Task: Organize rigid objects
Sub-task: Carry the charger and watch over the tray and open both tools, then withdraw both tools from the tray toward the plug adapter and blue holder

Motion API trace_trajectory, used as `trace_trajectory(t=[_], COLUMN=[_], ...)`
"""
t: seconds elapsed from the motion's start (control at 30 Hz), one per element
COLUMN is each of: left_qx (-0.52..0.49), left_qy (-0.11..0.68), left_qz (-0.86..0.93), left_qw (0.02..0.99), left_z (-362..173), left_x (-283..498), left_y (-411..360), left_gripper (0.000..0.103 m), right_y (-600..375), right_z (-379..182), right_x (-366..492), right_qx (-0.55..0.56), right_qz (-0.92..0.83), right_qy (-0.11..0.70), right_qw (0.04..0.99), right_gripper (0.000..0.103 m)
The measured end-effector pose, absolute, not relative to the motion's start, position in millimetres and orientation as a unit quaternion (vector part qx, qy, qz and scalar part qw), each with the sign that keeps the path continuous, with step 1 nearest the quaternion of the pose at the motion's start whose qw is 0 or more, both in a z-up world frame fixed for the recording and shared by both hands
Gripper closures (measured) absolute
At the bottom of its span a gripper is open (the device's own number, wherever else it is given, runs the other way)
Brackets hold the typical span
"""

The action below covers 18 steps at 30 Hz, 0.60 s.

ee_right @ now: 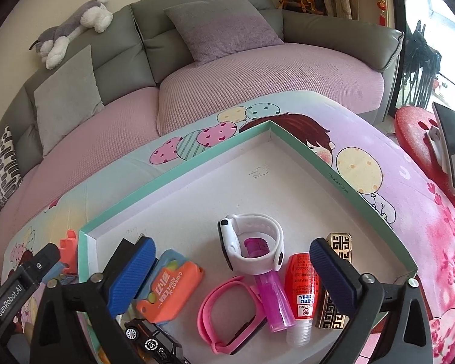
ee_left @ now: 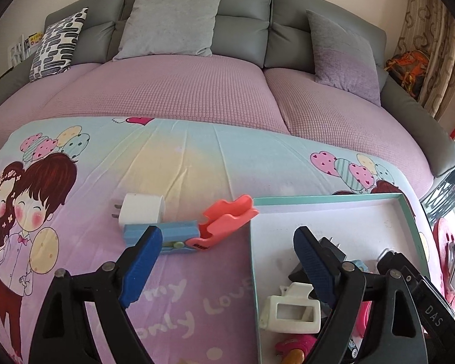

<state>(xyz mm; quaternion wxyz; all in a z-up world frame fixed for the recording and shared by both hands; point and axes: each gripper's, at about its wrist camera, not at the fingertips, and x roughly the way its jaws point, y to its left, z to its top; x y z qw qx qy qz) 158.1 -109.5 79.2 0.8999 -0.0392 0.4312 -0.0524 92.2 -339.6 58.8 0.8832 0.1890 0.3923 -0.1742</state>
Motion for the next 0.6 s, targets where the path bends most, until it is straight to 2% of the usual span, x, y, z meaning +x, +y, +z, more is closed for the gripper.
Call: trace_trajectory(t=[0.6], left_qx=[-0.054], left_qy=[0.437], left_qz=[-0.002], left_qw=[0.898], left_z=[78], left_x=[157], left_y=[-72], left_gripper=[0.014], right_y=[-305], right_z=[66], right_x=[102], right_qx=[0.124], right_qz=[-0.157], right_qy=[0.367], right_qw=[0.908], right_gripper=[0.0])
